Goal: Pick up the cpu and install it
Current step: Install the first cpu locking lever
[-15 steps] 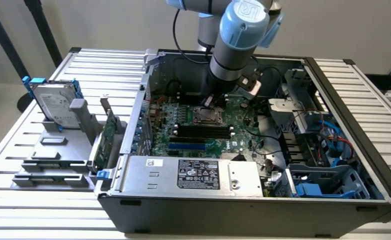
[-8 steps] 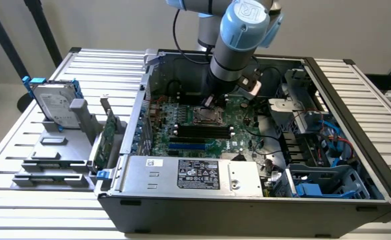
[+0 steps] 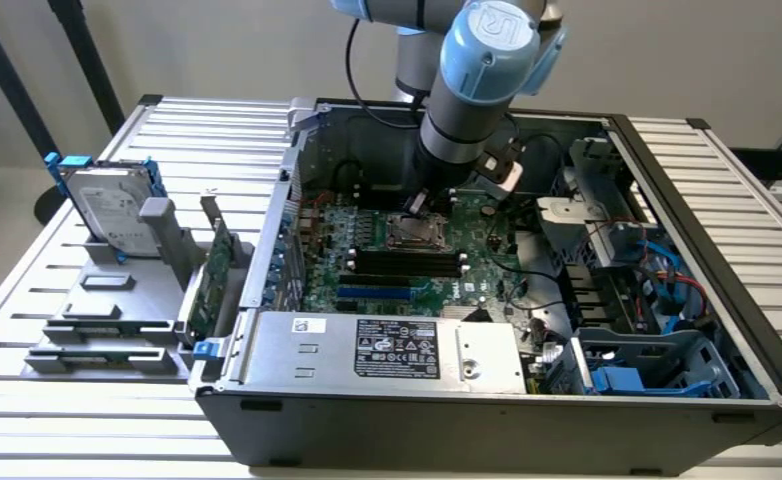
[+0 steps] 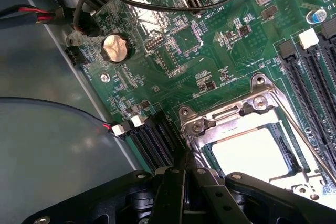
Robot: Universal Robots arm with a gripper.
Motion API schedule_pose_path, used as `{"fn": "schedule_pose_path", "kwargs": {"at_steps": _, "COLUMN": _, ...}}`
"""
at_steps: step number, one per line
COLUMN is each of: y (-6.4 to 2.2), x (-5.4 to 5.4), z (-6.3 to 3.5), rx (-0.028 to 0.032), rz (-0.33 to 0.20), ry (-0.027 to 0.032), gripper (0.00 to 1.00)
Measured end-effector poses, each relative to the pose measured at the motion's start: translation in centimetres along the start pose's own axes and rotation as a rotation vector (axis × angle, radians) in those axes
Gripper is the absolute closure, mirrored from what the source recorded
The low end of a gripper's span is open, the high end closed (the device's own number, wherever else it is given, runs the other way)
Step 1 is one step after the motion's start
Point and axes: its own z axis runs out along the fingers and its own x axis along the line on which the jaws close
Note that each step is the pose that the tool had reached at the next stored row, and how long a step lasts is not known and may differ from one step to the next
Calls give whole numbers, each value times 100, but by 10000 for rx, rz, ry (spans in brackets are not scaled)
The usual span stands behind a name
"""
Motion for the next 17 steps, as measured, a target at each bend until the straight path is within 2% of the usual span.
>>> {"fn": "schedule_pose_path", "kwargs": {"at_steps": 6, "y": 3, "x": -5, "z": -6, "rx": 31, "rz": -14, "ry": 43, "gripper": 89}}
{"fn": "schedule_pose_path", "kwargs": {"at_steps": 13, "y": -5, "x": 1, "z": -82, "rx": 34, "rz": -16, "ry": 47, "gripper": 89}}
{"fn": "schedule_pose_path", "kwargs": {"at_steps": 17, "y": 1, "x": -48, "z": -125, "rx": 33, "rz": -14, "ry": 47, "gripper": 89}}
